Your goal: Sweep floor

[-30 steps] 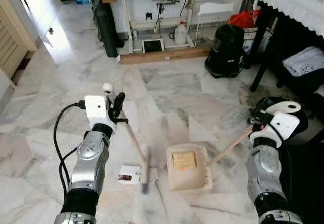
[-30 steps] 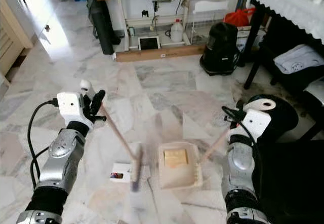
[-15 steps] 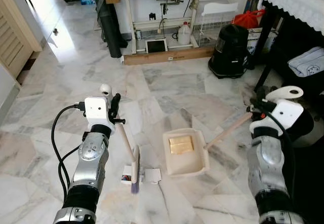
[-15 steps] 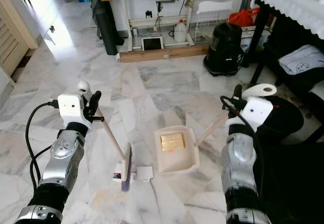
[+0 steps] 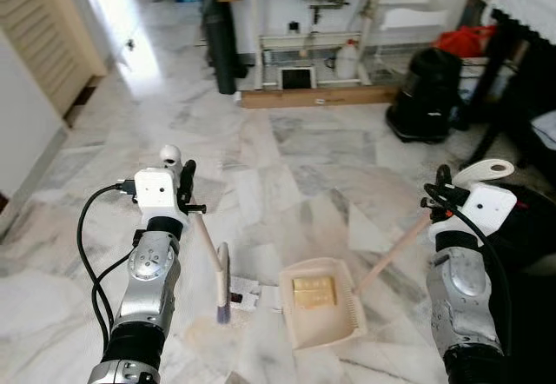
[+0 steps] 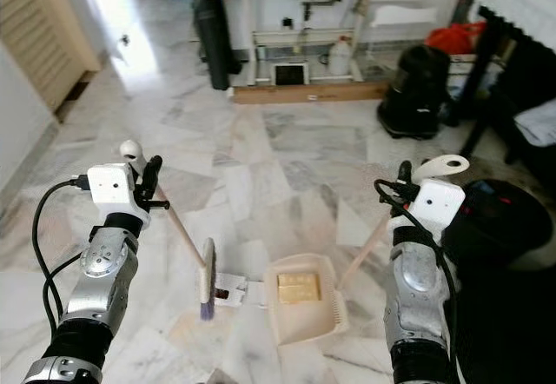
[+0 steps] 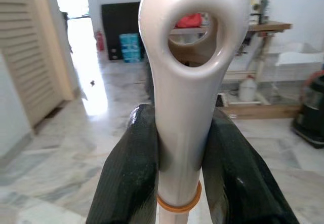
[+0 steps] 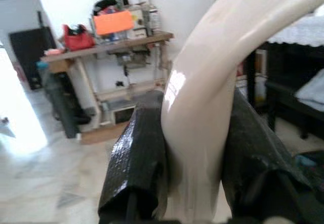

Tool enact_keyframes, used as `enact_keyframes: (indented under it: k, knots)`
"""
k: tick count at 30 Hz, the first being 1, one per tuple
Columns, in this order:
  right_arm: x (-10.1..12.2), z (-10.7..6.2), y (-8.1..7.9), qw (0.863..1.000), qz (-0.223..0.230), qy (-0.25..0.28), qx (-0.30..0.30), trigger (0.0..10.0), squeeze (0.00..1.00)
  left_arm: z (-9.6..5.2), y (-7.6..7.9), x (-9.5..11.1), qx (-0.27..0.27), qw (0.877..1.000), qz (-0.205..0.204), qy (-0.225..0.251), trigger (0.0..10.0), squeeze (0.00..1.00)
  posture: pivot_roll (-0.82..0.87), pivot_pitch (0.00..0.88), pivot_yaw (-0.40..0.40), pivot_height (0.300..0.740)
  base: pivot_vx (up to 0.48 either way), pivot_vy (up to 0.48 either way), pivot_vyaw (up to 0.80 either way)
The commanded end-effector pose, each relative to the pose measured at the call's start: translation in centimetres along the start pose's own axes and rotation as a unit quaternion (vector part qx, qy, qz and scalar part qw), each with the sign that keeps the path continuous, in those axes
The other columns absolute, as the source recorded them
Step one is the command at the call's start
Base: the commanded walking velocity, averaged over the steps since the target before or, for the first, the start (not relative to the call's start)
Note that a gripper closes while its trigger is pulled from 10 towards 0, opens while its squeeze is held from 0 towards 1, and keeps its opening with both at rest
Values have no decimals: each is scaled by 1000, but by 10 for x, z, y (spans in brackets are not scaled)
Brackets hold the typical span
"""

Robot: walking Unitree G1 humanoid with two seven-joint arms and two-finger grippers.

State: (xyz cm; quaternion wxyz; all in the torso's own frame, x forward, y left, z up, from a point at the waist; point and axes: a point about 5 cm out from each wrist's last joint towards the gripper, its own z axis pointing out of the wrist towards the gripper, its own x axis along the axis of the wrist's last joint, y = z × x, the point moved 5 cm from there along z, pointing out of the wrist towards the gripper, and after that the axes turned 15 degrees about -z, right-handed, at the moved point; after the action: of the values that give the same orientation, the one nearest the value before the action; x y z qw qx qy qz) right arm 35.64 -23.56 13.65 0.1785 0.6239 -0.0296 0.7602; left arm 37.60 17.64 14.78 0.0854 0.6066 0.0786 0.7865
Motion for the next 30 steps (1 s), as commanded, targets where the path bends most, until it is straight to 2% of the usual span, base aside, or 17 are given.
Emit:
enact_keyframes:
  k: [1, 7, 10, 21, 30]
  knots:
    - [16, 3, 4, 1000, 6, 28, -8, 10000, 0, 0, 1, 6, 0, 1000, 10, 17, 10000, 0, -137, 0, 62, 740, 0, 0, 800]
    - [13, 3, 2, 1000, 8, 20, -3, 10000, 0, -2, 5, -2, -7, 1000, 8, 6, 10000, 0, -136, 0, 66, 740, 0, 0, 800]
    - [13, 4, -1, 1000, 11, 17, 3, 10000, 0, -2, 8, -6, -22, 1000, 21, -4, 10000, 0, -136, 0, 65, 740, 0, 0, 800]
    - [13, 10, -3, 1000, 9, 12, 14, 10000, 0, -12, -4, -6, -9, 1000, 26, -8, 10000, 0, -105, 0, 43, 740, 0, 0, 800]
    - [13, 13, -7, 1000, 13, 10, 20, 10000, 0, -7, -1, -6, -2, 1000, 20, -6, 10000, 0, -110, 0, 40, 740, 0, 0, 799]
